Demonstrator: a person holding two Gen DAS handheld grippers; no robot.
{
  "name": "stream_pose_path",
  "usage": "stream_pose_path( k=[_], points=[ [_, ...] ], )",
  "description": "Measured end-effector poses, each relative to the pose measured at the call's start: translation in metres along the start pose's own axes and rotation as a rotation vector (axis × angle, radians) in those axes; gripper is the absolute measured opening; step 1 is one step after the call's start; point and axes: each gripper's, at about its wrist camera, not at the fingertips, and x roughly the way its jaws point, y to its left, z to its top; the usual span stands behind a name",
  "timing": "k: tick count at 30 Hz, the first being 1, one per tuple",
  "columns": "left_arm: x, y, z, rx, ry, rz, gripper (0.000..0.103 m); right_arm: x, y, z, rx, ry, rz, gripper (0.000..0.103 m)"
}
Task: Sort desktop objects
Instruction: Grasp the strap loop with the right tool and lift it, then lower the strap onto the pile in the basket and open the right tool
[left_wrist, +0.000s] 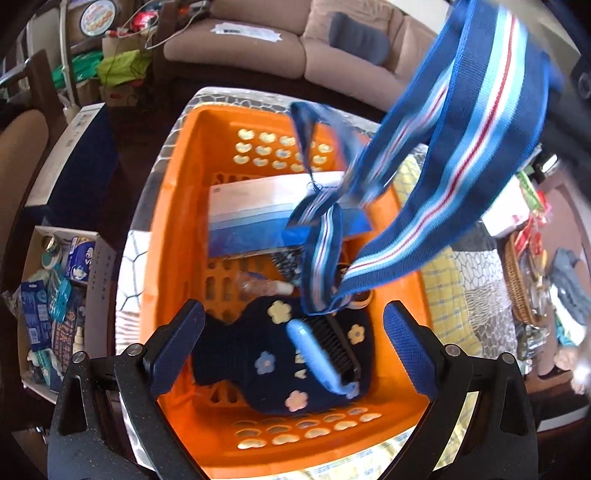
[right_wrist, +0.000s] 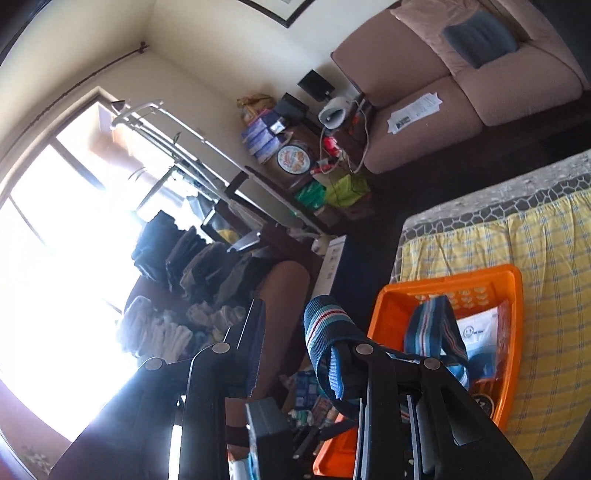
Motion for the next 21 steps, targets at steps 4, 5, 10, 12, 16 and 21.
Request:
stream_pose_path(
  k=[4, 5, 10, 12, 16, 21],
  points=[
    [0.001, 0.007, -0.007, -0.005, 0.012, 0.014, 0.097, 0.026, -0.031, -0.028, 0.039, 0.076, -0.073, 0.031],
    [0.001, 0.008, -0.009, -0.007, 0.015, 0.015, 0.097, 0.031, -0.037, -0.034, 0.042, 0.093, -0.093, 0.031],
    [0.004, 0.008, -0.017, -0.003, 0.031, 0.024, 0.097, 0.042, -0.064, -0.06, 0.053, 0.17, -0.205, 0.031],
    [0.004, 0.007, -0.02, -0.002, 0.038, 0.024, 0.097, 0.044, -0.073, -0.067, 0.061, 0.2, -0.251, 0.031],
    [0.005, 0.006, -0.025, -0.001, 0.049, 0.04, 0.098, 0.041, -0.08, -0.078, 0.031, 0.238, -0.33, 0.041],
    [0.0, 0.004, -0.031, 0.002, 0.056, 0.053, 0.1, 0.036, -0.08, -0.093, -0.035, 0.267, -0.401, 0.052]
  ],
)
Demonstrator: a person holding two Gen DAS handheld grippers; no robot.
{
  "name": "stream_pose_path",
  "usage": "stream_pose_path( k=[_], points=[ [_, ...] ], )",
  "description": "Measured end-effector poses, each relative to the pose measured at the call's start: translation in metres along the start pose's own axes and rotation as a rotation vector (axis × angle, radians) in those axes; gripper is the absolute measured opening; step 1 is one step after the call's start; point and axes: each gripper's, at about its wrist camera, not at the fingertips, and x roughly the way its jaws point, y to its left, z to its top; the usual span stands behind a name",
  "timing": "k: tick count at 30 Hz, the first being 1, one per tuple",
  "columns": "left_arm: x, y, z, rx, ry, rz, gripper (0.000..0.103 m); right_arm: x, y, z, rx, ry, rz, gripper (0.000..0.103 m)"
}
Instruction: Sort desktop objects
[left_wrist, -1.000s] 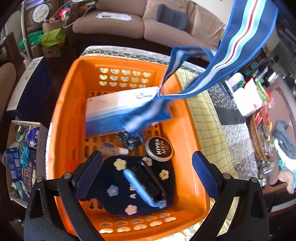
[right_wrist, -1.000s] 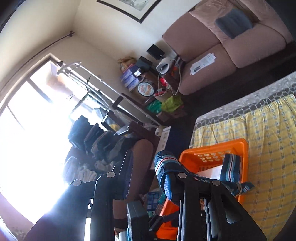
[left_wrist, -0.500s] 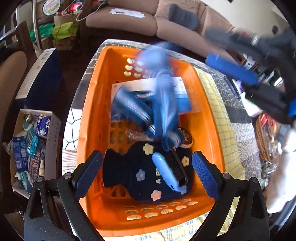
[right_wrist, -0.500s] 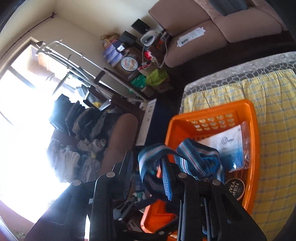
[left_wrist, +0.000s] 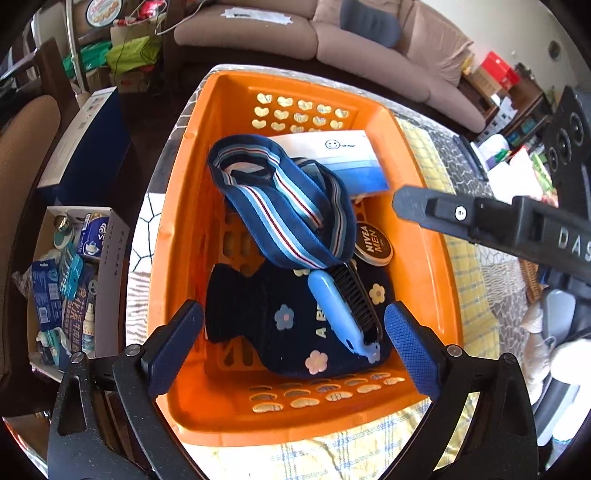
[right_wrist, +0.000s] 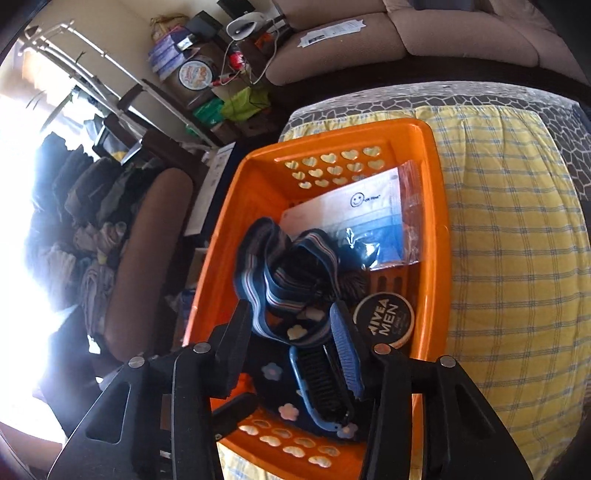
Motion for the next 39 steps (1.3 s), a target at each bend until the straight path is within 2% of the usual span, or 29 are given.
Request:
stream_pose_path(
  k=[6, 11, 20, 31, 39],
  points=[
    [-0.012, -0.002, -0.006, -0.009, -0.009, -0.007, 0.103, -0.01, -0.005, -0.016, -0.013, -0.005, -0.025, 0.071],
    [-0.019, -0.003, -0.011, -0.016, -0.01, -0.004, 0.103, -0.02, -0.009, -0.029, -0.029, -0.02, -0.064, 0.081],
    [-0.025, -0.013, -0.026, -0.008, -0.017, 0.014, 0.103, -0.04, -0.017, -0.059, -0.086, -0.051, -0.169, 0.083],
    [-0.025, -0.034, -0.053, 0.018, -0.035, 0.057, 0.103, -0.059, -0.031, -0.1, -0.078, -0.089, -0.215, 0.083],
    [-0.021, -0.047, -0.088, 0.03, -0.104, 0.114, 0.103, -0.068, -0.05, -0.135, -0.06, -0.144, -0.276, 0.083]
  ],
)
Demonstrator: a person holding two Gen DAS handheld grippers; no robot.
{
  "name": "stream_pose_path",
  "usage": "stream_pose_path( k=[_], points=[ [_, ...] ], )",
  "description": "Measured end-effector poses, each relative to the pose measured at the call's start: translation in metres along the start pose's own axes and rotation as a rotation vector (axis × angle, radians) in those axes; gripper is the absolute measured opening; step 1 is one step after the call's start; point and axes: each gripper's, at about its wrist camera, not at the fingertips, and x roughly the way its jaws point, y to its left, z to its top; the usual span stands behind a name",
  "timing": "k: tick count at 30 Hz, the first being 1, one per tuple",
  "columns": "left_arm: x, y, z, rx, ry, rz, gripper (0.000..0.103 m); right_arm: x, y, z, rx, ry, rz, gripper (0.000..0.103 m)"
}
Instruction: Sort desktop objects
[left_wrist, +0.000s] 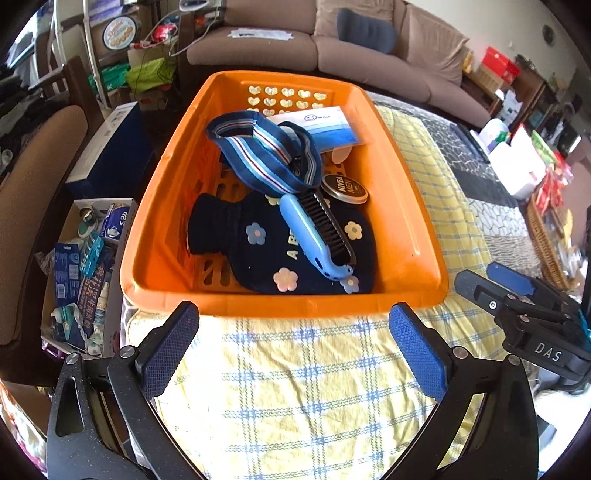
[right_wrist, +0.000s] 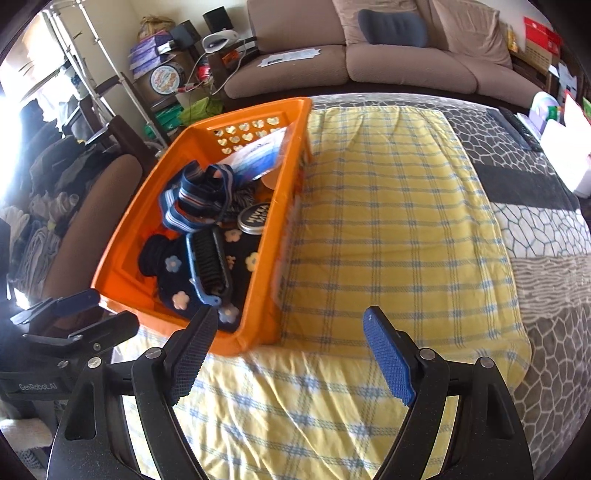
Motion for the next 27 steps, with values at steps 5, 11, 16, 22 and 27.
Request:
stream_pose_path(
  k=[5, 11, 16, 22, 27],
  points=[
    [0.007, -0.004, -0.017, -0.024, -0.026, 0.018, 0.103, -0.002, -0.009, -0.022, -0.015, -0.02, -0.039, 0.083],
    [0.015, -0.02, -0.028, 0.01, -0.051, 0.067, 0.103, 0.003, -0.015, -0.041, -0.033, -0.027, -0.087, 0.083],
    [0.027, -0.028, -0.033, 0.009, -0.053, 0.082, 0.103, 0.007, -0.023, -0.05, -0.018, -0.038, -0.12, 0.084],
    [0.037, -0.033, -0.034, 0.0, -0.063, 0.087, 0.103, 0.008, -0.031, -0.055, -0.01, -0.047, -0.154, 0.085],
    [0.044, -0.043, -0.038, 0.028, -0.063, 0.101, 0.103, 0.009, -0.03, -0.061, -0.013, -0.051, -0.162, 0.095]
  ],
)
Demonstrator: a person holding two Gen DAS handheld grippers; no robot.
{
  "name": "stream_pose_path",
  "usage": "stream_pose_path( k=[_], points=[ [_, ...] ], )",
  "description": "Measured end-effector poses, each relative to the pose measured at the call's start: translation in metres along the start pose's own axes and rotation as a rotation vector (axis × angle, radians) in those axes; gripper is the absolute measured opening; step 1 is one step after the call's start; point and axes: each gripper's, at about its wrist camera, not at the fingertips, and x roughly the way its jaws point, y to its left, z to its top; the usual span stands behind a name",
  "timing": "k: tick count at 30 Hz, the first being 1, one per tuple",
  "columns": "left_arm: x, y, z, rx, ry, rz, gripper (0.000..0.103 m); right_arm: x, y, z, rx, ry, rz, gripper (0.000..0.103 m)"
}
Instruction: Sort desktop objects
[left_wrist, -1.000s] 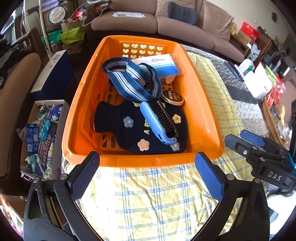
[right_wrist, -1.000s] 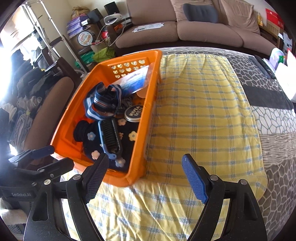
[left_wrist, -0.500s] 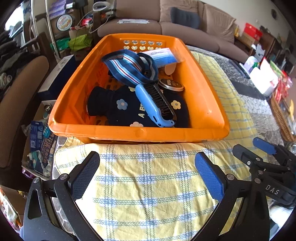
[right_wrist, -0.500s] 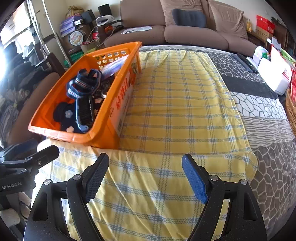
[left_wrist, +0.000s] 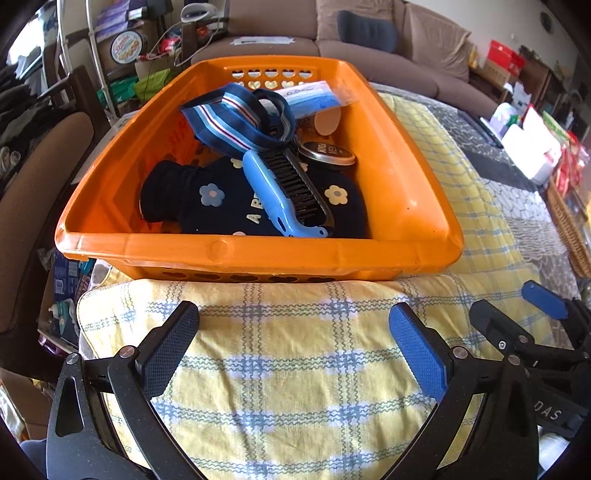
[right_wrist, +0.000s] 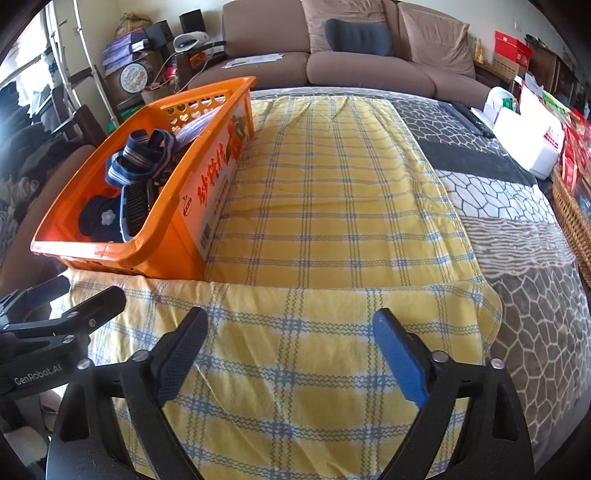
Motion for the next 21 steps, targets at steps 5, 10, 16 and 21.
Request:
stream_pose_path(
  k=[5, 10, 16, 21],
  points=[
    [0.0025, -0.0047, -0.0016, 0.021, -0.015, 0.033, 0.103, 0.0016, -0.0015, -0.0044, -0.011, -0.016, -0.005, 0.103],
    [0.003, -0.0062, -0.0044, 0.029, -0.042, 0.042, 0.103, -0.0018, -0.0005, -0.0067, -0.017, -0.045, -0.046, 0.103],
    [0.0035, -0.0051, -0.0036, 0.025, -0.05, 0.043, 0.103, 0.0035, -0.0005, -0.0069, -0.016, -0.03, -0.062, 0.103],
    [0.0042, -0.0044, -0.0034, 0.024, -0.051, 0.042, 0.103, 0.0036, -0.0009, -0.0085, -0.015, -0.029, -0.062, 0.103]
  ],
)
